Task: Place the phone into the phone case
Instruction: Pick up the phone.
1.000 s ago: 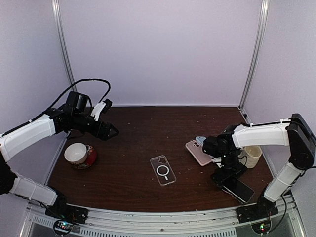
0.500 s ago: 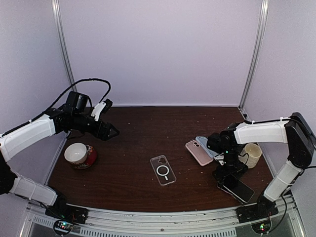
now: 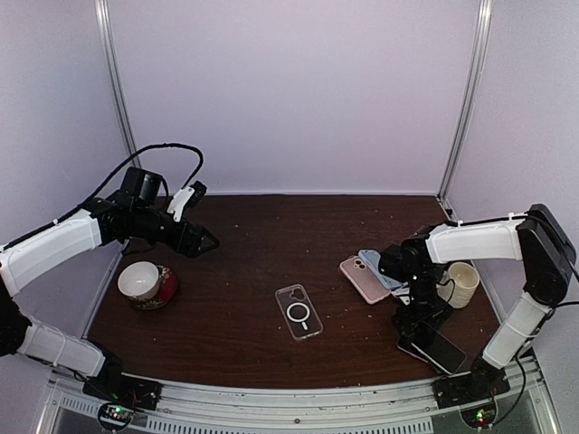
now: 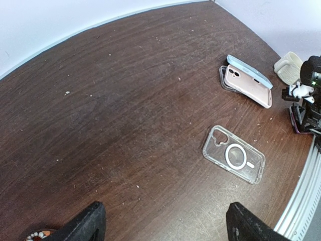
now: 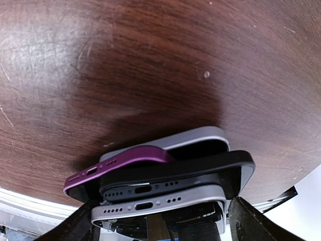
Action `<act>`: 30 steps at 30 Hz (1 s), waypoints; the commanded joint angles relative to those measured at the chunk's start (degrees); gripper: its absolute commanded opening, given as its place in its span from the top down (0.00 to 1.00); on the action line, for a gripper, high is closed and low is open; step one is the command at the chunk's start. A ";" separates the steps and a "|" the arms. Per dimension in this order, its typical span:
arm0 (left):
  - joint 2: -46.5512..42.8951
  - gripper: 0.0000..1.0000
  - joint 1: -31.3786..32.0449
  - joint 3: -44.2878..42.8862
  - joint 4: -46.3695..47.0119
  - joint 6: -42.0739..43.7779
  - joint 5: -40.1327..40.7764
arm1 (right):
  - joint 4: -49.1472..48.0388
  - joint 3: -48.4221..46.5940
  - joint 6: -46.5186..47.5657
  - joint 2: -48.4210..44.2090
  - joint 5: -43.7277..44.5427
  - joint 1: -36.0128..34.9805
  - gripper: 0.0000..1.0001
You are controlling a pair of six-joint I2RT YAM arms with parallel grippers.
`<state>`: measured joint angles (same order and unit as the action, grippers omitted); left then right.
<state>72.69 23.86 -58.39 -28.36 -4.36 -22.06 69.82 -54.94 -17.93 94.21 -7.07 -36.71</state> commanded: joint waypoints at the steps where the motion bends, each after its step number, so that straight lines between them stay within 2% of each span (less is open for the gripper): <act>1: -0.09 0.13 0.20 0.21 2.71 1.02 -1.27 | -1.63 -2.04 1.61 1.34 0.51 0.25 0.15; 8: -0.25 0.13 0.22 0.30 2.70 1.02 -1.23 | -2.85 -7.38 2.56 4.64 1.02 0.16 0.25; 16: -0.33 0.13 0.21 0.30 2.76 1.11 -1.18 | -4.40 -12.90 1.11 9.48 0.40 -0.54 0.26; 25: -0.29 0.13 0.19 0.30 2.75 1.20 -1.00 | -6.01 -15.77 -0.35 13.10 1.64 -0.91 0.21; 30: -0.42 0.13 0.22 0.35 2.75 1.33 -1.00 | -5.72 -16.03 -0.20 13.53 1.73 -0.91 0.12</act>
<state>72.69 23.86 -58.39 -28.34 -3.97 -22.33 65.69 -70.15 -17.82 106.59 -6.00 -37.28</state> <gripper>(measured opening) 0.868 0.843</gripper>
